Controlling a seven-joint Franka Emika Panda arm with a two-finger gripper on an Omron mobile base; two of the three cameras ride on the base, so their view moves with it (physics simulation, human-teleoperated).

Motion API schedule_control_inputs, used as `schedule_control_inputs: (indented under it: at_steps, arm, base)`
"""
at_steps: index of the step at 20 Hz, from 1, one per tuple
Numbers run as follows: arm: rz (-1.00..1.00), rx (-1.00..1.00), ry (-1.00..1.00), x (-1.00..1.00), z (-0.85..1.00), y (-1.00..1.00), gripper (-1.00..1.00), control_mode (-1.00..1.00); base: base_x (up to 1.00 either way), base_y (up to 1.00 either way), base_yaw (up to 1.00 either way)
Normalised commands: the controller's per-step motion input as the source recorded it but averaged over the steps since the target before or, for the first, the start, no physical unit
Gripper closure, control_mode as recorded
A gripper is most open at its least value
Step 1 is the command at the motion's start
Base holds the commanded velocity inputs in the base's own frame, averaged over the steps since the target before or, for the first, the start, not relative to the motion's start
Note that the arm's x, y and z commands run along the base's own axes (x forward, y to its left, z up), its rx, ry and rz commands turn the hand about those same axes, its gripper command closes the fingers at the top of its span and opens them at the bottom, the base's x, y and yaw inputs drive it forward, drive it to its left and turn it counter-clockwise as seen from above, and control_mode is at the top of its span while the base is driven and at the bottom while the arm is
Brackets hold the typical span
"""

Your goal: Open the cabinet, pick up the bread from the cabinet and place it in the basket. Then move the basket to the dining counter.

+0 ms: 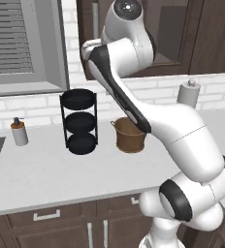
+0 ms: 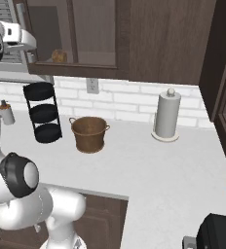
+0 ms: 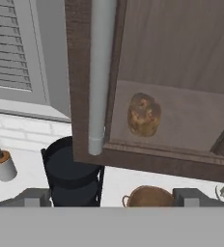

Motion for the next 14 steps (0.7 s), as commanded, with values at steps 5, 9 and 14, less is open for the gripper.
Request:
schedule_control_inputs:
  at_steps: [5,9,14]
  arm:
    - [0.0,0.0,-0.02,0.44,0.0,0.02,-1.0,-1.0]
    - [0.0,0.0,-0.01,0.43,0.0,0.19,-1.0,-1.0]
    - [-0.03,0.0,0.0,0.45,0.0,0.17,-1.0,-1.0]
  base:
    - [0.0,0.0,0.0]
    - [0.0,0.0,0.0]
    - [0.0,0.0,0.0]
